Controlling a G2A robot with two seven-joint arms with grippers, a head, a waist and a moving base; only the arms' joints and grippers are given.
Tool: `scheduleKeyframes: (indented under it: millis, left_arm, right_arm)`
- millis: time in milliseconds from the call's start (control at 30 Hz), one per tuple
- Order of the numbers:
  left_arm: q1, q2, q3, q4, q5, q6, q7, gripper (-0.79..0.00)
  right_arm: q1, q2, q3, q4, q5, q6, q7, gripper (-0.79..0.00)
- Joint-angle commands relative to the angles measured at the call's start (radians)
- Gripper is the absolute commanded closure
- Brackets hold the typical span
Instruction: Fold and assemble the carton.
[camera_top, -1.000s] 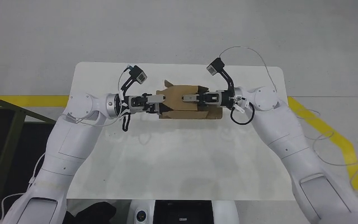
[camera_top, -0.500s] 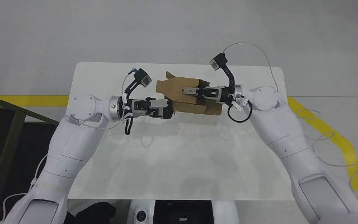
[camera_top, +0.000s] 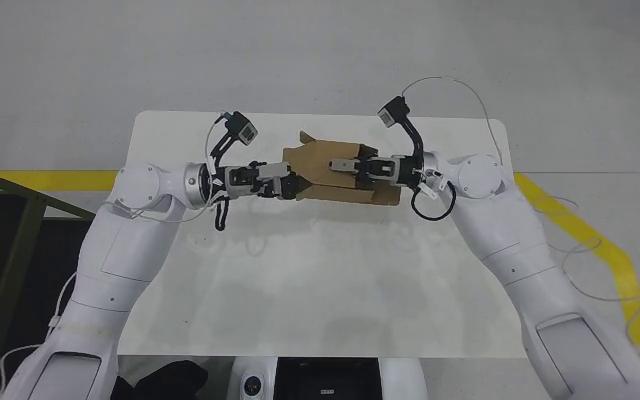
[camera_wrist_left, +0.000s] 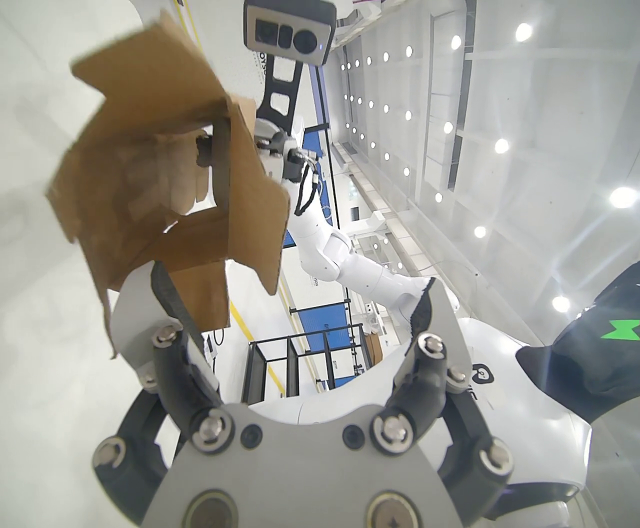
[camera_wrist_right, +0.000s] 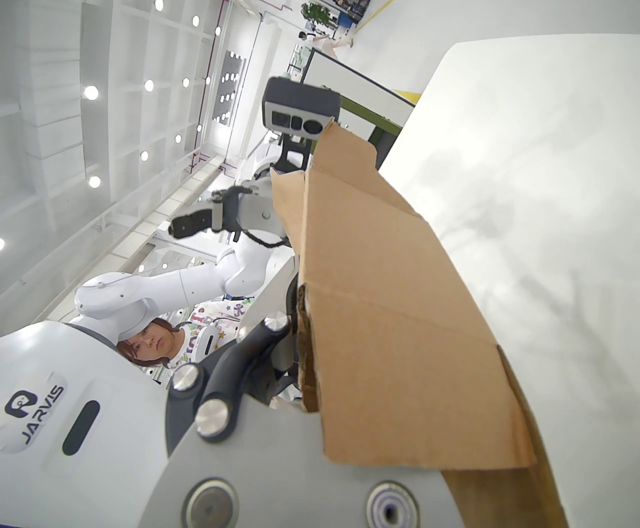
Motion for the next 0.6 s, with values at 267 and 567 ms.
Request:
scheduleKeyframes:
  millis: [267,567]
  left_arm:
    - [0.023,0.019,-0.037,0.036,0.201,-0.053,0.052,-0.785]
    - [0.032,0.025,-0.024,0.07,0.346,-0.064,0.117,-0.785]
  right_arm:
    - [-0.018,0.008,0.034,-0.021,0.027,0.012,0.027,0.0]
    - [-0.042,0.015,0.064,-0.055,0.051,0.02,0.035,0.0]
